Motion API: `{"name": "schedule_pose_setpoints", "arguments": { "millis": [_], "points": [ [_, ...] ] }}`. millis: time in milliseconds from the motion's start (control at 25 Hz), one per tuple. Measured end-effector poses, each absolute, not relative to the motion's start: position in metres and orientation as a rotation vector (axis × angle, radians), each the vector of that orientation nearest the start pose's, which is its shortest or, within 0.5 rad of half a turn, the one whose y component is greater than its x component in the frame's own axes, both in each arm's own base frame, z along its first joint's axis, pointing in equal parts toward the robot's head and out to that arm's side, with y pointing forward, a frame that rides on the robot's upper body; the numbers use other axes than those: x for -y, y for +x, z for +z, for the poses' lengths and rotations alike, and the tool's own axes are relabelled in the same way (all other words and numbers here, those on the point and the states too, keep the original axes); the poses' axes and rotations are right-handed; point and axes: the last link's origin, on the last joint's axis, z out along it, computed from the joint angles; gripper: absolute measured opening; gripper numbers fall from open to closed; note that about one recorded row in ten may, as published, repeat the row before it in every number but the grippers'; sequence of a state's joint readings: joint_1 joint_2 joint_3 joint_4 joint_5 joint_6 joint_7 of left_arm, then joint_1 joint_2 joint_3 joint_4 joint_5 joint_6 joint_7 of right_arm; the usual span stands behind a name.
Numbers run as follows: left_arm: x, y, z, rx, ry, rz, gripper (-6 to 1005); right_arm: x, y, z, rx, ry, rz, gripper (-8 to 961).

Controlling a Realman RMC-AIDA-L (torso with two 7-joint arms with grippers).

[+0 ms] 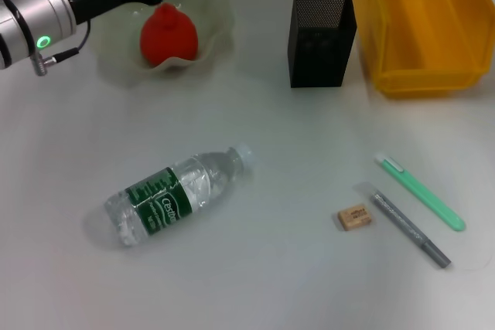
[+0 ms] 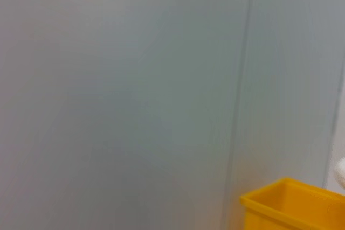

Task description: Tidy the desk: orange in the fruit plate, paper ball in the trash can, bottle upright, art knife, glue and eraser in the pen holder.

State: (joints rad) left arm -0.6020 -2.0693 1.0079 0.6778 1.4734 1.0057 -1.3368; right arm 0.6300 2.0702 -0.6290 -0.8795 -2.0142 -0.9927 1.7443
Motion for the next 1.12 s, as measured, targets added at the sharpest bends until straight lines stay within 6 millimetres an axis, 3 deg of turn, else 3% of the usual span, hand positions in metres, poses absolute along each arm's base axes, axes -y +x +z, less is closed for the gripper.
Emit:
{"name": "schedule_pose_setpoints", "arguments": {
  "millis": [640, 800, 920, 1120],
  "points": [
    [-0.413, -0.199, 0.012, 0.508, -2.347, -0.763, 632, -0.44, 0.261, 0.083, -0.801, -2.044, 0.515, 689],
    [-0.411, -0.197, 0.01, 0.506, -2.364, -0.764, 632, -0.441, 0.261, 0.082, -0.801, -2.029, 0.533, 779],
    [-0.408, -0.191, 0.008, 0.516, -2.406, -0.771, 632, -0.437, 0.258, 0.084, -0.743, -2.002, 0.643, 779],
    [-0.389, -0.17, 0.009, 0.468, -2.552, -0.706, 632, -0.418, 0.254, 0.09, -0.568, -1.855, 0.993, 779]
  ]
}}
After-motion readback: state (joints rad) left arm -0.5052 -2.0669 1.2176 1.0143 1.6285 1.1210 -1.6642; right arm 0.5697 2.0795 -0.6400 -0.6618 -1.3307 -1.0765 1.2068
